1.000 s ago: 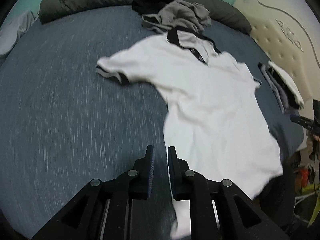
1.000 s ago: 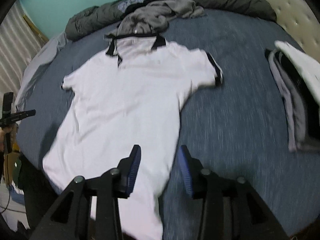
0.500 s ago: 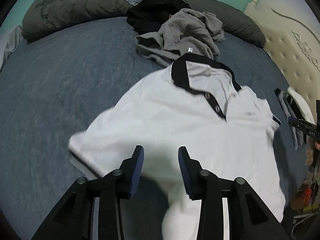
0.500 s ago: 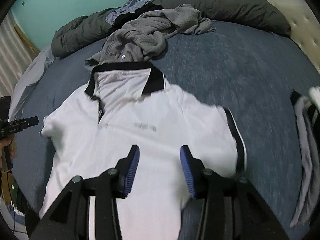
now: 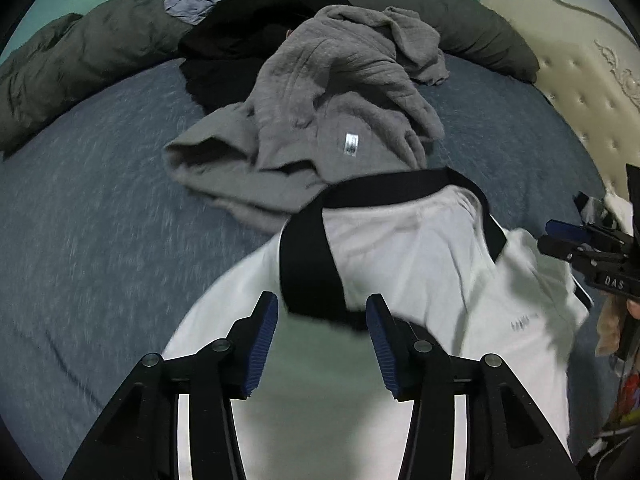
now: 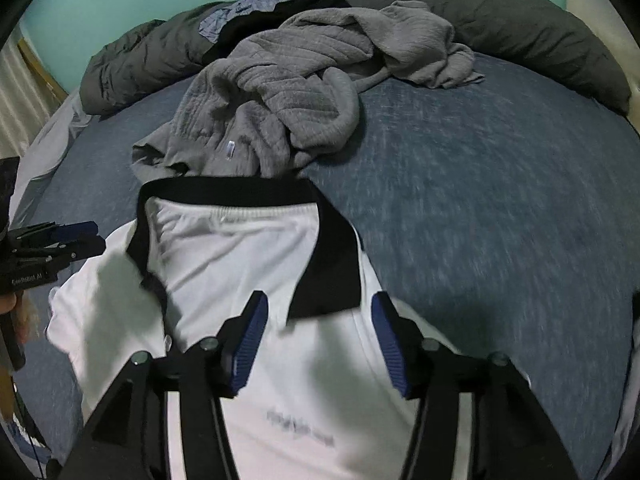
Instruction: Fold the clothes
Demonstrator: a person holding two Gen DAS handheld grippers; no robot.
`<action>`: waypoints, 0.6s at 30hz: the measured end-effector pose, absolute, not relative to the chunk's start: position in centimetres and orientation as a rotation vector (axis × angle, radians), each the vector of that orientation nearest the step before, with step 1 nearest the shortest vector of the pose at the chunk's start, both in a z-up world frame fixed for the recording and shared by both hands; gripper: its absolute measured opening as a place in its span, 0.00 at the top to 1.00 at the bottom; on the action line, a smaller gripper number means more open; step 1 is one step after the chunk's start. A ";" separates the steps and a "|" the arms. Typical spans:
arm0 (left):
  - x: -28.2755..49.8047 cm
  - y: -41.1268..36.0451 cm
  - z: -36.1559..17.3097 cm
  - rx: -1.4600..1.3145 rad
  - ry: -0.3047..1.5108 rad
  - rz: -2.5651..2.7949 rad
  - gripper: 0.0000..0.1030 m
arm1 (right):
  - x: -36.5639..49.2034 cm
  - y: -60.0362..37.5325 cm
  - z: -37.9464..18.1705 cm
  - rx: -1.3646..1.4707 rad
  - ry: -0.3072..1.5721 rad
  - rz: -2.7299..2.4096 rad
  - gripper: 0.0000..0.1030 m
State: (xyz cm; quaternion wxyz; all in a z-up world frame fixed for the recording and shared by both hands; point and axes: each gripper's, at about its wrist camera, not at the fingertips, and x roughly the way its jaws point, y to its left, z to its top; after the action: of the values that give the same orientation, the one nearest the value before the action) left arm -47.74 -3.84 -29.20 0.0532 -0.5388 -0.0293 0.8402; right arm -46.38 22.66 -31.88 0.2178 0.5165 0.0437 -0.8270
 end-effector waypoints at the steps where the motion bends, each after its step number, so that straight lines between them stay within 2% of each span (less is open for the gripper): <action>1: -48.5 -3.8 -29.6 -1.645 -0.085 2.559 0.51 | -47.0 22.2 -32.2 1.433 0.127 -2.290 0.46; 10: -52.9 -4.3 -33.4 -1.687 -0.020 2.594 0.51 | -51.4 19.7 -36.1 1.506 0.250 -2.344 0.47; 12: -53.2 -4.3 -34.0 -1.679 -0.028 2.581 0.62 | -51.9 19.5 -36.9 1.510 0.272 -2.338 0.62; 13: -53.3 -4.3 -34.2 -1.676 -0.023 2.575 0.79 | -52.0 19.5 -37.2 1.508 0.280 -2.336 0.73; 14: -53.4 -4.3 -34.4 -1.676 -0.011 2.572 0.86 | -52.0 19.5 -37.2 1.495 0.273 -2.332 0.82; 16: -53.6 -4.2 -34.4 -1.661 0.023 2.583 0.94 | -52.1 19.5 -37.2 1.472 0.274 -2.338 0.95; 18: -53.7 -4.3 -34.0 -1.639 0.052 2.603 0.94 | -52.0 19.5 -36.4 1.425 0.288 -2.384 0.96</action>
State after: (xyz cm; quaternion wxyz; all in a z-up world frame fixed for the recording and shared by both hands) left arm -53.70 -4.28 -34.02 0.0324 -0.5324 0.0168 0.8457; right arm -51.96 19.53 -36.43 0.1739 0.5026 0.1015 -0.8408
